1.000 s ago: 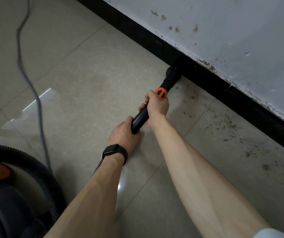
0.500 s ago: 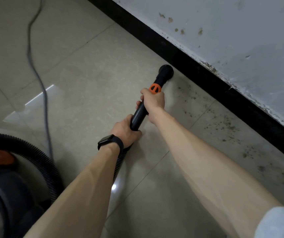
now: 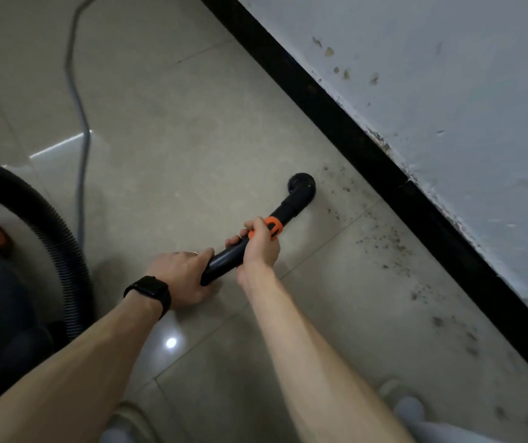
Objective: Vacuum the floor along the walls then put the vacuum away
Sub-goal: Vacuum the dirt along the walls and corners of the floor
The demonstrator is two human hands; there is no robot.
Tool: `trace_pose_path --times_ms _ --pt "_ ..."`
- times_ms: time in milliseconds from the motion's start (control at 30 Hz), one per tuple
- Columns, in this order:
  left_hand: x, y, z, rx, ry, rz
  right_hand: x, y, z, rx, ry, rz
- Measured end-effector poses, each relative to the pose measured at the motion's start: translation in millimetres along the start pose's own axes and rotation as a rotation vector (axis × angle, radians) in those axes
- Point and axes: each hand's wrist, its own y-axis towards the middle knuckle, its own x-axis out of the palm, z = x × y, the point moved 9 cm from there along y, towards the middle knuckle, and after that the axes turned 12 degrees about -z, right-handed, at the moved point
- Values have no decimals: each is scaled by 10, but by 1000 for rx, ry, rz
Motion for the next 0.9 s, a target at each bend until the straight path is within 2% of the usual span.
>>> trace_pose_path --times_ms 200,900 --pt "-85 87 167 -1 26 5 -62 -15 -205 -45 3 54" --pt "-172 382 248 -24 14 82 -46 165 -460 -50 -15 33"
